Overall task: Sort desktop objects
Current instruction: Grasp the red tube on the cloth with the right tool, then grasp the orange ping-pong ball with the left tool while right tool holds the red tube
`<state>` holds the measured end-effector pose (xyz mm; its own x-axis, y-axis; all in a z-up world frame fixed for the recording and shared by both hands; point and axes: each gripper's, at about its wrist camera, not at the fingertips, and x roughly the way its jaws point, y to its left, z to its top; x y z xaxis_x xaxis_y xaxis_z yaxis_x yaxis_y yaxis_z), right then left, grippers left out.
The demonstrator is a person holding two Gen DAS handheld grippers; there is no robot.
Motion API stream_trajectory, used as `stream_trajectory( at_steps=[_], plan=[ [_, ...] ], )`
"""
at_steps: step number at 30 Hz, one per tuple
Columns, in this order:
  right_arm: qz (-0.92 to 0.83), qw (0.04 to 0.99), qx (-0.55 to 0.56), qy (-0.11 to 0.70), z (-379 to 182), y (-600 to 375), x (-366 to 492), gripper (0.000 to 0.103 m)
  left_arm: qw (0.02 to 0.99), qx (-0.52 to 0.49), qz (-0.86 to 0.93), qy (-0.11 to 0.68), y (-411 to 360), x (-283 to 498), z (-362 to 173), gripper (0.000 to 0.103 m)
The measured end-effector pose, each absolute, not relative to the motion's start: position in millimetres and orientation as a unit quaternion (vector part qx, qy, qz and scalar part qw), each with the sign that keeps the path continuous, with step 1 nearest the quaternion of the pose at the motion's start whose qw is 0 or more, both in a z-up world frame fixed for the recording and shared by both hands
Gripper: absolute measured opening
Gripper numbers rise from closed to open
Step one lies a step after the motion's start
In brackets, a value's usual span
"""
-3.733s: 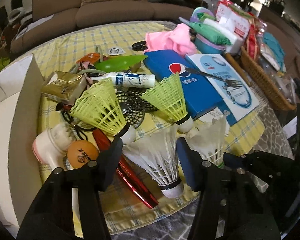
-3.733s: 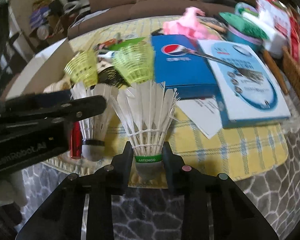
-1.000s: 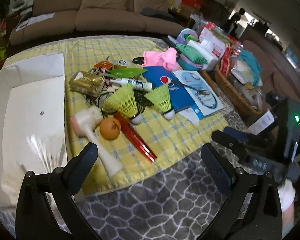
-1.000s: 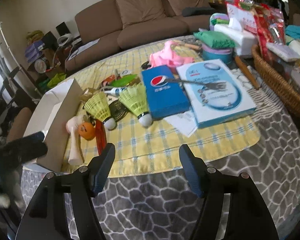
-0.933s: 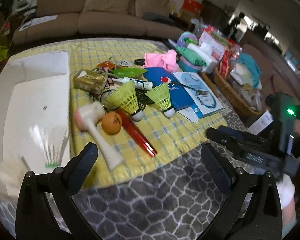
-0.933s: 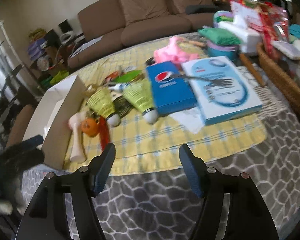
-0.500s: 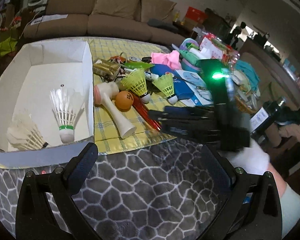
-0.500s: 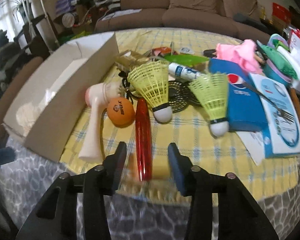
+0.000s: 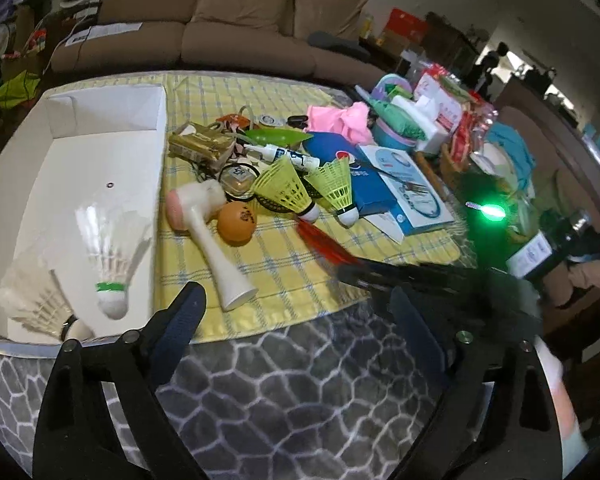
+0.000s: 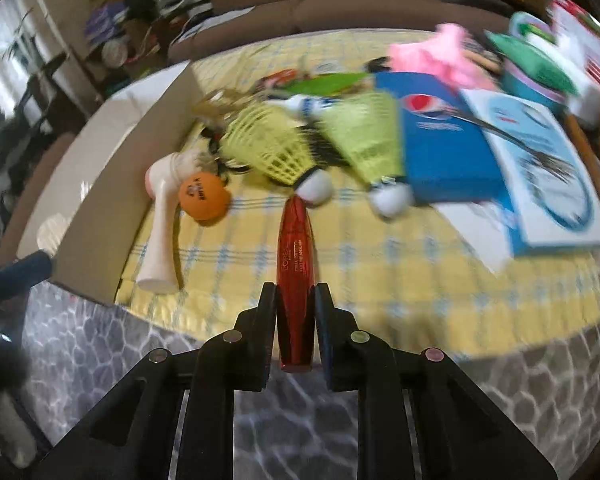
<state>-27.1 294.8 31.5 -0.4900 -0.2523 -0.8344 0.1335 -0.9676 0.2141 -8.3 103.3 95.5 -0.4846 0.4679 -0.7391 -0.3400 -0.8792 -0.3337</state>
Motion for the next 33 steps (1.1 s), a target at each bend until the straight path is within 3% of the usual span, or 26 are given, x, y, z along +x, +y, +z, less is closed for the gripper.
stream_trajectory(
  at_steps=[13, 17, 19, 21, 22, 33],
  plan=[
    [-0.856, 0.105, 0.495, -0.105, 26.5, 327.1, -13.0, 0.018, 0.003, -0.473, 0.877, -0.089, 128.0, -39.9, 27.2, 0.081],
    [-0.853, 0.116, 0.498, -0.101, 25.1, 322.0, -18.5, 0.018, -0.004, -0.504, 0.858, -0.100, 128.6, -50.0, 3.6, 0.080],
    [-0.852, 0.120, 0.499, -0.102, 24.7, 320.4, -19.7, 0.018, 0.000, -0.493, 0.866, -0.084, 132.4, -47.2, 5.0, 0.068],
    [-0.852, 0.123, 0.499, -0.103, 25.3, 320.6, -19.1, 0.018, 0.003, -0.486, 0.870, -0.084, 129.0, -43.3, 5.9, 0.037],
    [-0.852, 0.124, 0.498, -0.102, 25.6, 321.2, -18.7, 0.018, 0.011, -0.485, 0.870, -0.088, 127.1, -41.8, 6.5, 0.029],
    [-0.851, 0.126, 0.496, -0.113, 25.7, 324.9, -17.6, 0.018, 0.101, -0.494, 0.862, -0.051, 123.3, -6.9, 11.0, 0.030]
  ],
)
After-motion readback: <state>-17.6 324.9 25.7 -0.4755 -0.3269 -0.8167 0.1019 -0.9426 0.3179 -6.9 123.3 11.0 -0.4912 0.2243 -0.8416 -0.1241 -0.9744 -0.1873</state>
